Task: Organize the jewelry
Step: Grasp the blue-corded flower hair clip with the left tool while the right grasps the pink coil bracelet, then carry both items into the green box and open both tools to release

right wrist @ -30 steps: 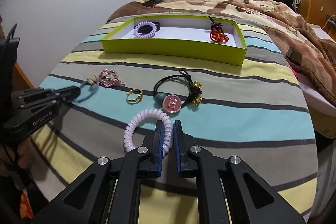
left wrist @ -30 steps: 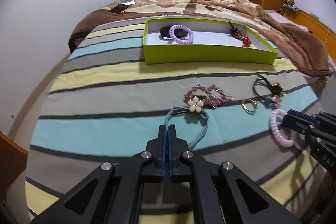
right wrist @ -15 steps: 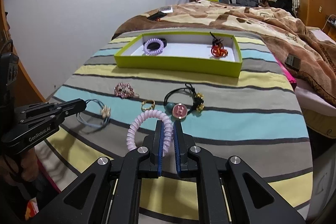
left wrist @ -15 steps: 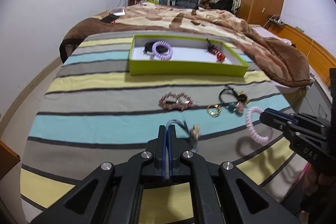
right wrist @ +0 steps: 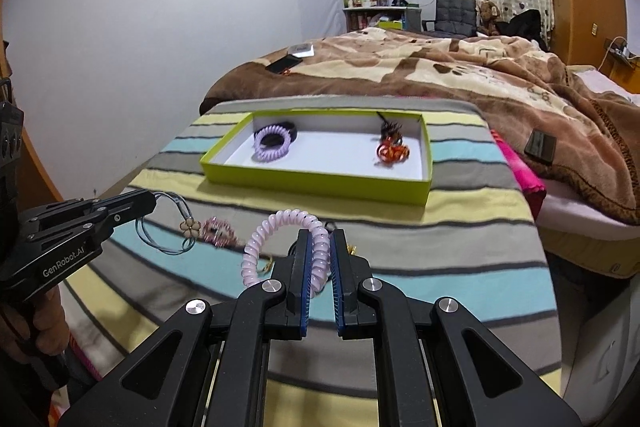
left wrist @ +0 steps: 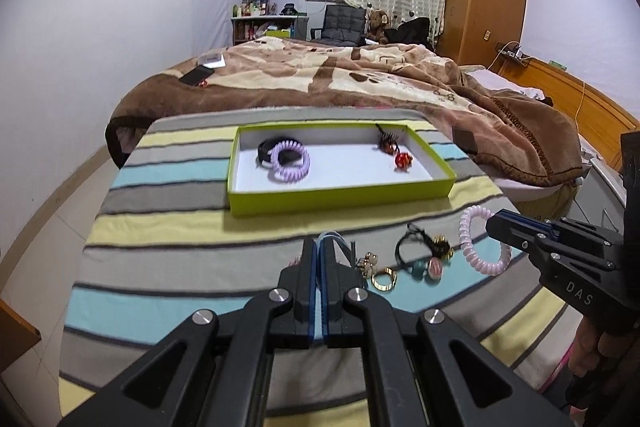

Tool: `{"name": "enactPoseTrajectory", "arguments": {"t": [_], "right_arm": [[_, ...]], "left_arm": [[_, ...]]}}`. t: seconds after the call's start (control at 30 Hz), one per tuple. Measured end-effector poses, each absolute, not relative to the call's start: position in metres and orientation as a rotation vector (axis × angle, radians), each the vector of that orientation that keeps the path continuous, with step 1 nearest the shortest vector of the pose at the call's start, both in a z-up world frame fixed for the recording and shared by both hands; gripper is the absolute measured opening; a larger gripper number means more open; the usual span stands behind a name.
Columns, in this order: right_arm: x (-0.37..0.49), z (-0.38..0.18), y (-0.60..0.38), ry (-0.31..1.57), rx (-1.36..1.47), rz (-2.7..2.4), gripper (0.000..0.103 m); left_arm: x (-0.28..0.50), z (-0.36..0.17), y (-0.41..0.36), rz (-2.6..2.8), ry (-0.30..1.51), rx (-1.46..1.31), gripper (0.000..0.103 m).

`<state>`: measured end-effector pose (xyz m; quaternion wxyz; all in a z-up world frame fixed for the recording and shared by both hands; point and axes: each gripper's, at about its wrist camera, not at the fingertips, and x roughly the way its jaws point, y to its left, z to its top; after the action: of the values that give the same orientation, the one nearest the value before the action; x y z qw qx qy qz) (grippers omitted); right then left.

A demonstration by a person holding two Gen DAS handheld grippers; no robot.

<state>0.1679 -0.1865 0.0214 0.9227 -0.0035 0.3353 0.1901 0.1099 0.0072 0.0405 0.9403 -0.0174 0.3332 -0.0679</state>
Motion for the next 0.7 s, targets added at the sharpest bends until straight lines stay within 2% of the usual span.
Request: {"name": "enactPoseTrajectory", "arguments": {"t": [0.7], "right_arm": [[0.234, 0.031, -0.184, 0.660, -0.045, 0.343, 0.009]], "left_arm": [[0.187, 0.052, -0.007, -0.157, 0.656, 0.002, 0.002]]}}
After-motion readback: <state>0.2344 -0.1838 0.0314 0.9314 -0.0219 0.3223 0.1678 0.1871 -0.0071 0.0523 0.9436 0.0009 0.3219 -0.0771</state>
